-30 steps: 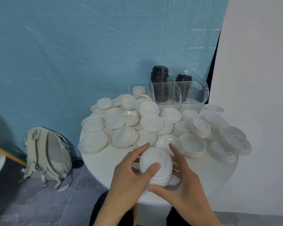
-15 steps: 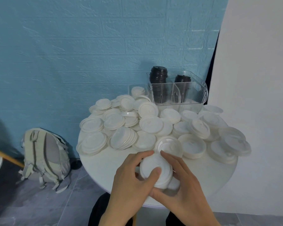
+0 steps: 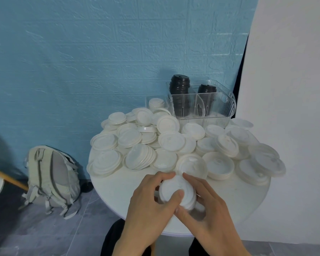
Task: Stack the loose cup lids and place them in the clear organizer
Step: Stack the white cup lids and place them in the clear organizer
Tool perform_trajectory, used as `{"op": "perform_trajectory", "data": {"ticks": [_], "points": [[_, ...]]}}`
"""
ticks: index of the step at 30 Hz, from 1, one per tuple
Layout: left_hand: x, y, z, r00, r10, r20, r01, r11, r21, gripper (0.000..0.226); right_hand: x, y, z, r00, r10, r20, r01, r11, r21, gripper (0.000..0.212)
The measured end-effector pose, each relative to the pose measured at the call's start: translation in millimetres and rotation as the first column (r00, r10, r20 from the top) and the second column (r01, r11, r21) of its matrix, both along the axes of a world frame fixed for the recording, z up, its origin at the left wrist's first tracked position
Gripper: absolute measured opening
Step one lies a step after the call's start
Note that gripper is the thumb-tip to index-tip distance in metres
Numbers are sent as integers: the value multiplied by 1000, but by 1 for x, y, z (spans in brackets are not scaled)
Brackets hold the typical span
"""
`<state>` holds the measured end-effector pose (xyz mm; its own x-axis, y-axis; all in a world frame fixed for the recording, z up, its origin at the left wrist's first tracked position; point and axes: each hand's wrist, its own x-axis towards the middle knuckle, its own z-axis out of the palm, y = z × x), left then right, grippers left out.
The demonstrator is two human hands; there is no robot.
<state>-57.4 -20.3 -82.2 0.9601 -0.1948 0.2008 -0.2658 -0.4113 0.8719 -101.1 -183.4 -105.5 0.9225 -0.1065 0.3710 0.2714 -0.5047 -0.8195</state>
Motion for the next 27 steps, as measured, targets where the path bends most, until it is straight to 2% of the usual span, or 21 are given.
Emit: {"op": "perform_trajectory", "data": {"ticks": [8,12,15,18,21,27], "points": [[2,1,0,999,-17,36,17,1000,15,30,1,1,1,1000,-13,11,12,1000,19,67],[6,13,5,996,-28,86,31,999,-40,37,1,3,1,1000,-25,7,25,998,50,73],[24,36,7,956,187,227,-175,982,-72,35,1,3,0,999,-41,12,41,998,58,75],[51,66,2,861,383,335,-408,913,4,33,1,3,1,999,-44,5,43,997,69,77],[75,90,-8,851,449,273,-498,856,143,48,2,4,3,999,-33,-10,34,995,96,80],[88,103,-23,891,428,155,-450,877,165,53,2,5,2,1000,-18,-3,18,995,95,73]]}}
